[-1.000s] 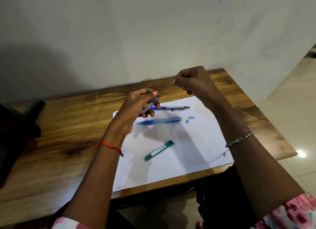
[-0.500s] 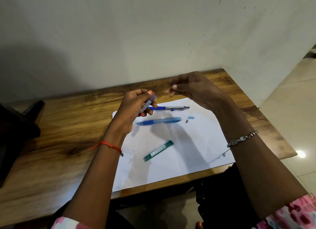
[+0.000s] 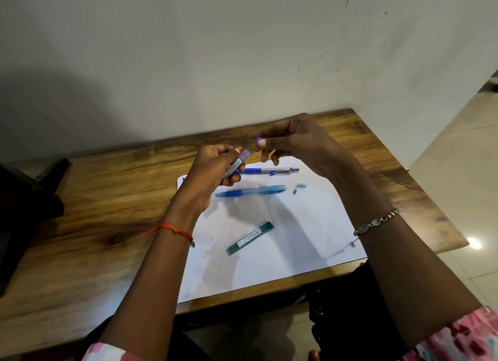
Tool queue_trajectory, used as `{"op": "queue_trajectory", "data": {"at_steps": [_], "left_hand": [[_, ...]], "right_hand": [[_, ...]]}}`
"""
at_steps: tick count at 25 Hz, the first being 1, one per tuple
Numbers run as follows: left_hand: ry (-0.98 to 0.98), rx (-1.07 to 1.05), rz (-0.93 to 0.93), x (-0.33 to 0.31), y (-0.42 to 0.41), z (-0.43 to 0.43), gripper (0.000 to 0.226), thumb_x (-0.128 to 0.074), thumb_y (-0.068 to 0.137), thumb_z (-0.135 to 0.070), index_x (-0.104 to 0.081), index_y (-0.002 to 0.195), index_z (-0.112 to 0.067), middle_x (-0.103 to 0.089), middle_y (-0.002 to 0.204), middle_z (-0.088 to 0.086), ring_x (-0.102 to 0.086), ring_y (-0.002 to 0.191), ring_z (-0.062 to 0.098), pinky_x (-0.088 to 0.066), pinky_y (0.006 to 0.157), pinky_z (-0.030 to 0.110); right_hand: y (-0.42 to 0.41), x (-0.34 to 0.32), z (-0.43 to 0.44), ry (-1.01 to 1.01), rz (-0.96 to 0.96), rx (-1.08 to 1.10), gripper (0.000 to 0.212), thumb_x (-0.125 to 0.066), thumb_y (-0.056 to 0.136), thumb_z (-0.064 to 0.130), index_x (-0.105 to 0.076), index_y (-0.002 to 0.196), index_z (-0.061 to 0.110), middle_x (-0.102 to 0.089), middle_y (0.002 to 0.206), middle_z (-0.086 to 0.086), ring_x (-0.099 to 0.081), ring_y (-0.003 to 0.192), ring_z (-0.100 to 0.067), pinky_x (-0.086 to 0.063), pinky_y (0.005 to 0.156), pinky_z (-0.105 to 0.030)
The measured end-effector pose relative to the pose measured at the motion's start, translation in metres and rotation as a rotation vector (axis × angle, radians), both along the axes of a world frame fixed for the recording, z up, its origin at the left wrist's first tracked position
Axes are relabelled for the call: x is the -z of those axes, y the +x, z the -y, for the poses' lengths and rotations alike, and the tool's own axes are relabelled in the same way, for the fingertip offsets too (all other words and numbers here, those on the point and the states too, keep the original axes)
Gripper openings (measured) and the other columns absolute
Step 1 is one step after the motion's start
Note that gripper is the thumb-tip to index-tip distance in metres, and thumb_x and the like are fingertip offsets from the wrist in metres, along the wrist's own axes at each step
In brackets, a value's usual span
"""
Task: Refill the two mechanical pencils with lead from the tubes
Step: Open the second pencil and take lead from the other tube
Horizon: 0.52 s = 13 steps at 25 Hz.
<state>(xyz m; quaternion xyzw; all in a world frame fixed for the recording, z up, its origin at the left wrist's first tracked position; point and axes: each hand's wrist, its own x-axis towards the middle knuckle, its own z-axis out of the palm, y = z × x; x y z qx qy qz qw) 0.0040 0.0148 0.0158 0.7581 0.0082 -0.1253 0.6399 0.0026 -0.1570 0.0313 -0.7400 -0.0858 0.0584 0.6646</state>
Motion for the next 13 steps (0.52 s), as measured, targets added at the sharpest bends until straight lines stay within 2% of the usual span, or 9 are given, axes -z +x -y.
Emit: {"op": "queue_trajectory", "data": {"at_steps": [2,7,9,13], "left_hand": [[0.0,-0.008,-0.006,-0.0001,-0.0001,0.0002,0.019,-0.054,0.091,-0.02,-0.06,0.075,-0.011,-0.058,0.045,-0.007,-0.047,0.036,0.006,-0.038,0.038,0.013],[0.015,-0.009,-0.01,-0.0011,-0.002,0.0016,0.018,-0.055,0.09,-0.021,-0.06,0.076,-0.011,-0.057,0.059,0.003,-0.048,0.038,0.006,-0.039,0.039,0.015],[0.021,-0.008,-0.006,-0.001,-0.0017,0.0014,0.019,-0.053,0.091,-0.021,-0.06,0.077,-0.01,-0.057,0.061,0.004,-0.048,0.04,0.007,-0.039,0.04,0.015],[0.029,-0.015,-0.001,-0.0007,-0.0009,0.0013,0.02,-0.051,0.092,-0.021,-0.06,0.076,-0.011,-0.057,0.062,0.005,-0.047,0.038,0.006,-0.039,0.039,0.014]], "right_hand": [[-0.0002,-0.0006,-0.0003,0.012,0.017,0.008,0.013,-0.064,0.081,-0.004,-0.071,0.09,0.002,-0.068,0.07,-0.014,-0.064,0.056,-0.018,-0.046,0.048,-0.023],[-0.0006,-0.0005,-0.0038,0.02,0.05,0.069,0.012,-0.071,0.076,0.0,-0.072,0.087,0.004,-0.064,0.052,0.005,-0.047,0.046,-0.01,-0.04,0.045,-0.019],[-0.0002,-0.0001,-0.0052,0.02,0.031,0.078,0.01,-0.071,0.076,-0.001,-0.072,0.085,0.002,-0.063,0.049,0.004,-0.047,0.044,-0.011,-0.04,0.044,-0.019],[0.0011,0.0009,-0.0057,-0.004,0.02,0.084,0.008,-0.071,0.076,-0.002,-0.072,0.084,-0.002,-0.063,0.056,-0.011,-0.054,0.047,-0.014,-0.044,0.046,-0.022]]}}
